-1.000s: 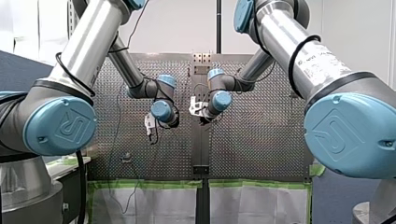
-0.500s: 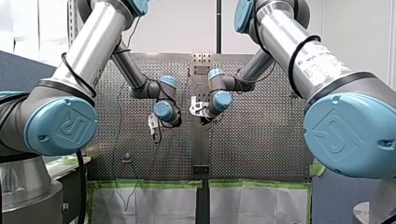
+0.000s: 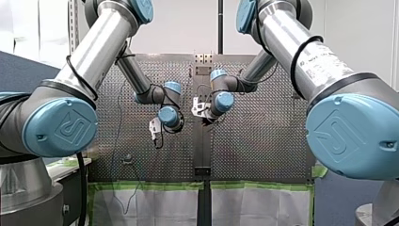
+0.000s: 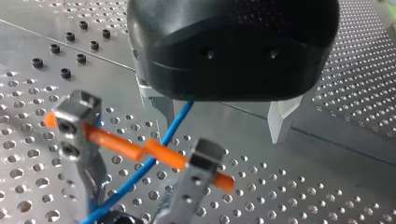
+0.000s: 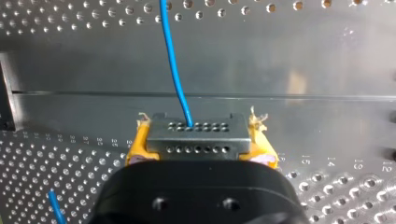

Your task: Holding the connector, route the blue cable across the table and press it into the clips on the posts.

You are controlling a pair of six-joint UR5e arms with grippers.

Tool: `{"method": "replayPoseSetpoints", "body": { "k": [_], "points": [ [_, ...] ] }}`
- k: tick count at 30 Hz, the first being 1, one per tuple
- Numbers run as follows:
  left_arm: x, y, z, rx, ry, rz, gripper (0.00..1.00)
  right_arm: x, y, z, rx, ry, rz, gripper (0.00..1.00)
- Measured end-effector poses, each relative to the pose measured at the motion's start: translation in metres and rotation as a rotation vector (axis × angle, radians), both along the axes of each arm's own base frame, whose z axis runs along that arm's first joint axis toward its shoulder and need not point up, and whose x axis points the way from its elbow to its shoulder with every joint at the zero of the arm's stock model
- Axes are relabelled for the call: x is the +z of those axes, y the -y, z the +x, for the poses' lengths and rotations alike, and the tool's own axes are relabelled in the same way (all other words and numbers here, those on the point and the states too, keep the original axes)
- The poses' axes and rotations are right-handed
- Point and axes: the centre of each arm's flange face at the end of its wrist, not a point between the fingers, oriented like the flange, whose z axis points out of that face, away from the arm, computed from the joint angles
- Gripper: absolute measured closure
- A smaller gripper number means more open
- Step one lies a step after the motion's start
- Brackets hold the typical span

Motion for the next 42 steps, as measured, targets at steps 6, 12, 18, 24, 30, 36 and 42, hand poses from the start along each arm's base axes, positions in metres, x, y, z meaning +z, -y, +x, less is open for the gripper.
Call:
{"method": "replayPoseSetpoints", "body": {
  "k": [6,12,18,24,30,36,42],
  "points": [
    [0.001,0.001,0.000,0.017,0.018,0.007,0.61,0.000,0.000,0.000,-0.001,0.000,0.000,1.00],
    [0.002,0.003,-0.001,0.023,0.022,0.010,1.00,0.000,0.000,0.000,-0.001,0.000,0.000,1.00],
    [0.009,0.005,-0.004,0.027,0.024,0.014,1.00,0.000,0.000,0.000,-0.001,0.000,-0.001,1.00],
    [0.032,0.005,-0.008,0.038,0.049,0.006,1.00,0.013,0.003,0.001,0.001,0.010,-0.017,1.00],
    [0.062,0.003,-0.012,0.058,0.079,-0.004,1.00,0.051,0.002,-0.001,-0.003,0.052,-0.050,1.00],
    [0.094,0.002,-0.021,0.059,0.104,-0.013,1.00,0.084,0.001,-0.007,-0.013,0.088,-0.079,1.00],
    [0.124,0.002,-0.030,0.053,0.133,-0.024,1.00,0.113,0.003,-0.020,-0.036,0.119,-0.072,1.00]
  ]
}}
